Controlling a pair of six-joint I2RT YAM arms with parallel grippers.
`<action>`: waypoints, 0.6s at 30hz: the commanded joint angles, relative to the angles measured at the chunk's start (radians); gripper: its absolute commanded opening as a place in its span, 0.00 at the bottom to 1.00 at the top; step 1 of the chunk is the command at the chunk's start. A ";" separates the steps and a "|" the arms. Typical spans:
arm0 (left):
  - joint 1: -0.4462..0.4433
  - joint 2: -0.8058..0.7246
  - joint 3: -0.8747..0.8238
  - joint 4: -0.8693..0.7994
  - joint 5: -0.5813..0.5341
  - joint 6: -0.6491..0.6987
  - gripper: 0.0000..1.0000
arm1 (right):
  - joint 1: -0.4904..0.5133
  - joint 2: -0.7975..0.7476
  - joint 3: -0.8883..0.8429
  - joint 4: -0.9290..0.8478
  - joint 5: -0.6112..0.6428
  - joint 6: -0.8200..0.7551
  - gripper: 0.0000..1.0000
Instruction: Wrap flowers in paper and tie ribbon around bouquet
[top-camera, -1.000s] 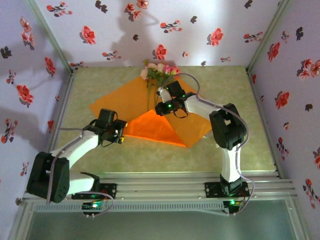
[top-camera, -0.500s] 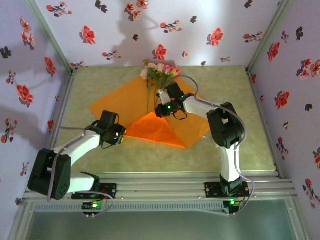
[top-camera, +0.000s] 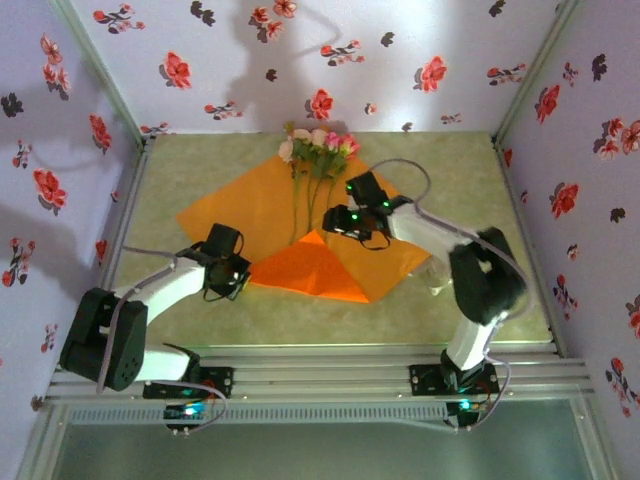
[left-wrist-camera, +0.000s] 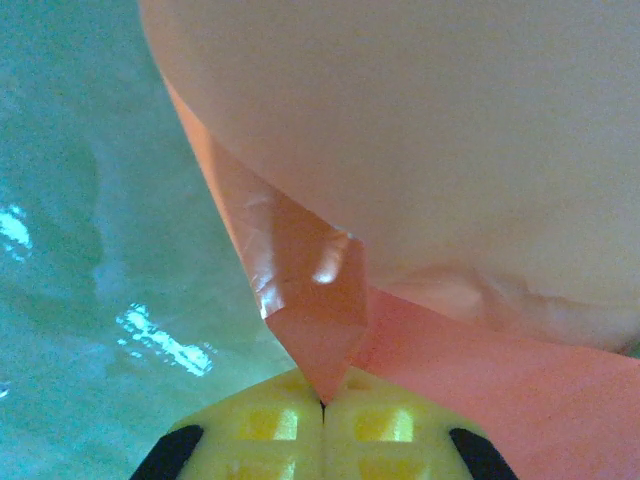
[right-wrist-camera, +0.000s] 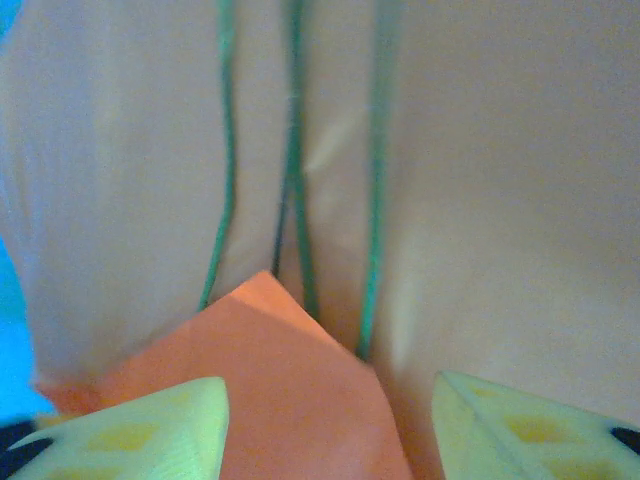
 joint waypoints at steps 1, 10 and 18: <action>-0.018 0.012 0.021 -0.034 0.003 0.015 0.00 | 0.066 -0.122 -0.100 -0.058 0.102 0.464 0.58; -0.038 0.015 0.042 -0.025 0.064 -0.035 0.00 | 0.423 -0.165 -0.310 0.283 0.189 1.307 0.57; -0.043 0.006 -0.004 0.054 0.131 -0.115 0.00 | 0.532 0.041 -0.349 0.677 0.350 1.513 0.56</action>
